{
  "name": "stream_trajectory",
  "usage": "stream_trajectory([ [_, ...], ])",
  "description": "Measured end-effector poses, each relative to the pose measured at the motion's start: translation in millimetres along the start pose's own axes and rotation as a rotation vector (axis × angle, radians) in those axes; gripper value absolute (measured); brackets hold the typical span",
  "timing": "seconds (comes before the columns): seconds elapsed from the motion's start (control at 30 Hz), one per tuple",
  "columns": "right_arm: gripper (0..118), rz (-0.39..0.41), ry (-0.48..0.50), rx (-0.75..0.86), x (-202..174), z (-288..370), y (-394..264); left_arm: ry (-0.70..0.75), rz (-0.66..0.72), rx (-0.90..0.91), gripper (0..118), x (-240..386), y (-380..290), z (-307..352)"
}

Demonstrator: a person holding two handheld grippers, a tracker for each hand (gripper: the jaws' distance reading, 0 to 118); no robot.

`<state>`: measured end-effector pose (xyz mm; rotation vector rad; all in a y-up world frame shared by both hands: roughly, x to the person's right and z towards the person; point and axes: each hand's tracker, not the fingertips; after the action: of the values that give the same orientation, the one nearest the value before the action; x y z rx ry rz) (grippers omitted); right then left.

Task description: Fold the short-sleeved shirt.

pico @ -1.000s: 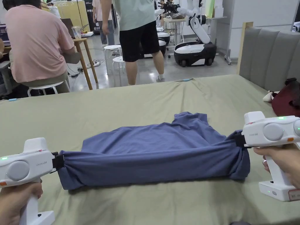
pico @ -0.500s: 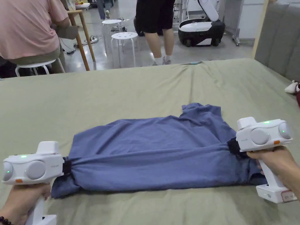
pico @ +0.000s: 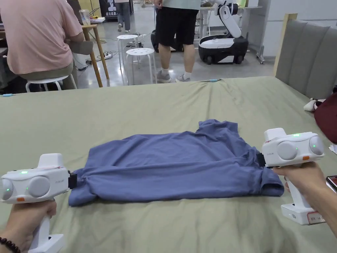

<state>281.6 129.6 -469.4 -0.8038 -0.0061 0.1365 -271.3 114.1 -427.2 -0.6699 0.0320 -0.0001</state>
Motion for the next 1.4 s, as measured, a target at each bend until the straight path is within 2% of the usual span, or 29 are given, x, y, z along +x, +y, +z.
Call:
stream_trajectory([
  [0.13, 0, 0.006, 0.027, 0.015, -8, 19, -10, -0.032, 0.096, -0.03, 2, -11, -7, 8],
  [0.17, 0, 0.013, 0.029, 0.017, -8, 20, -11, -0.021, 0.09, -0.032, 19, -12, -8, 8],
  [0.2, 0, 0.016, 0.032, 0.017, -4, 14, -10, -0.011, 0.086, -0.037, 50, -12, -9, 6],
  [0.23, 0, 0.018, 0.036, 0.018, -4, 13, -11, 0.0, 0.075, -0.045, 95, -13, -10, 3],
  [0.27, 0, 0.018, 0.04, 0.017, -4, 12, -11, 0.01, 0.06, -0.064, 118, -13, -11, -1],
  [0.3, 0, 0.018, 0.041, 0.016, -5, 10, -12, 0.021, 0.048, -0.093, 117, -13, -13, -6],
  [0.33, 0, 0.02, 0.04, 0.016, -10, 16, -14, 0.027, 0.05, -0.088, 104, -13, -16, -7],
  [0.37, 0, 0.019, 0.038, 0.016, -12, 16, -16, 0.081, 0.036, -0.074, 98, -12, -17, -11],
  [0.57, 0, 0.023, 0.045, -0.005, -20, 12, -24, 0.041, 0.065, -0.138, 97, -6, -24, -29],
  [0.67, 0, 0.031, 0.047, -0.019, -24, 10, -27, -0.006, 0.037, -0.144, 80, 7, -27, -35],
  [0.73, 0, 0.031, 0.044, -0.031, -24, 6, -28, 0.028, -0.045, -0.152, 75, 21, -30, -39],
  [0.77, 0, 0.031, 0.042, -0.034, -25, 5, -29, 0.047, -0.077, -0.139, 70, 26, -31, -39],
  [0.8, 0, 0.029, 0.042, -0.035, -25, 5, -29, 0.023, -0.081, -0.137, 59, 30, -30, -37],
  [0.9, 0, 0.024, 0.044, -0.033, -26, 8, -29, 0.038, -0.131, -0.134, 3, 39, -25, -29],
  [0.93, 0, 0.024, 0.045, -0.033, -26, 8, -29, 0.067, -0.153, -0.126, 3, 36, -23, -27],
  [1.03, 2, 0.023, 0.043, -0.023, -23, 13, -26, -0.002, -0.109, -0.121, 3, 26, -15, -16],
  [1.07, 13, 0.023, 0.047, -0.018, -22, 14, -24, -0.017, -0.089, -0.101, 3, 21, -12, -12],
  [1.1, 39, 0.024, 0.066, 0.0, -19, 15, -23, -0.038, -0.05, -0.095, 3, 17, -8, -9],
  [1.13, 90, 0.027, 0.095, 0.016, -16, 17, -22, -0.048, -0.028, -0.094, 3, 14, -5, -6],
  [1.17, 118, 0.024, 0.092, 0.009, -13, 16, -21, -0.053, -0.019, -0.09, 3, 12, -3, -3],
  [1.2, 117, 0.017, 0.081, 0.0, -12, 14, -19, -0.056, -0.019, -0.088, 3, 8, -1, -3],
  [1.23, 107, 0.01, 0.053, -0.005, -11, 16, -20, -0.056, -0.022, -0.085, 3, 8, 0, -1],
  [1.27, 104, 0.012, 0.054, 0.007, -8, 19, -20, -0.058, -0.03, -0.071, 3, 10, 1, 0],
  [1.4, 104, -0.029, 0.017, -0.071, 5, 1, -23, -0.07, -0.078, -0.02, 3, 17, 9, 8],
])
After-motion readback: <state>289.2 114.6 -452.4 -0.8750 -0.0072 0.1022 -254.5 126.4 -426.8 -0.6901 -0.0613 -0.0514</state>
